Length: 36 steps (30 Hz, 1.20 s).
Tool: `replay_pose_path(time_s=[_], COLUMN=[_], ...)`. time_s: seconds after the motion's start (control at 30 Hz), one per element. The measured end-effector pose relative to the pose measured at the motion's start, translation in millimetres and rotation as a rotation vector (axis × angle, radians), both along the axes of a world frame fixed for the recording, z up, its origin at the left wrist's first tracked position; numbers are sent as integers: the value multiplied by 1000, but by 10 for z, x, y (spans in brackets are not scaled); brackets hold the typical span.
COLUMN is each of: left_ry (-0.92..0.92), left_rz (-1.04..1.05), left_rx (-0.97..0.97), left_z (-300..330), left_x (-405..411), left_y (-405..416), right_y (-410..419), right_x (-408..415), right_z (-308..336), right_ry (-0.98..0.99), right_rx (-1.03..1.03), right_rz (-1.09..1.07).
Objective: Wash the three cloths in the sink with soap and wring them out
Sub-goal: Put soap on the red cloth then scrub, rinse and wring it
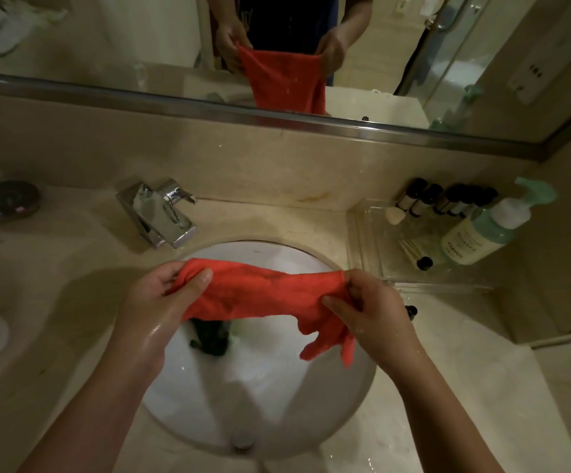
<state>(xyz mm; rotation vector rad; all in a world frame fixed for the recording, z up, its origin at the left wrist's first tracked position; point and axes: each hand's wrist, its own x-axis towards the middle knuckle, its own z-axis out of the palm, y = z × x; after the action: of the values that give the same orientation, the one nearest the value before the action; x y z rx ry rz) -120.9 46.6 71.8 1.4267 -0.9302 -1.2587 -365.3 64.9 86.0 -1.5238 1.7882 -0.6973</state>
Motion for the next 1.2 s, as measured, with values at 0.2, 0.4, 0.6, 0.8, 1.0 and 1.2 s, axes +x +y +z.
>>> replay_pose_path(time_s=[0.2, 0.4, 0.6, 0.8, 1.0, 1.2], left_ry=[49, 150, 251, 171, 240, 333], left_rz=[156, 73, -134, -232, -176, -71], left_rx=[58, -28, -117, -74, 64, 255], left_z=[-171, -129, -197, -259, -434, -515], left_x=[146, 171, 266, 118, -366, -611], left_y=[-86, -71, -10, 57, 282, 315], right_y=[5, 20, 10, 2, 130, 285], right_x=[-100, -210, -211, -136, 419, 592], right_z=[11, -57, -81, -135, -166, -395], right_ry=[136, -527, -910, -978, -733, -669], right_rx=[-62, -15, -42, 68, 218, 426], right_rz=[-46, 35, 96, -5, 22, 356])
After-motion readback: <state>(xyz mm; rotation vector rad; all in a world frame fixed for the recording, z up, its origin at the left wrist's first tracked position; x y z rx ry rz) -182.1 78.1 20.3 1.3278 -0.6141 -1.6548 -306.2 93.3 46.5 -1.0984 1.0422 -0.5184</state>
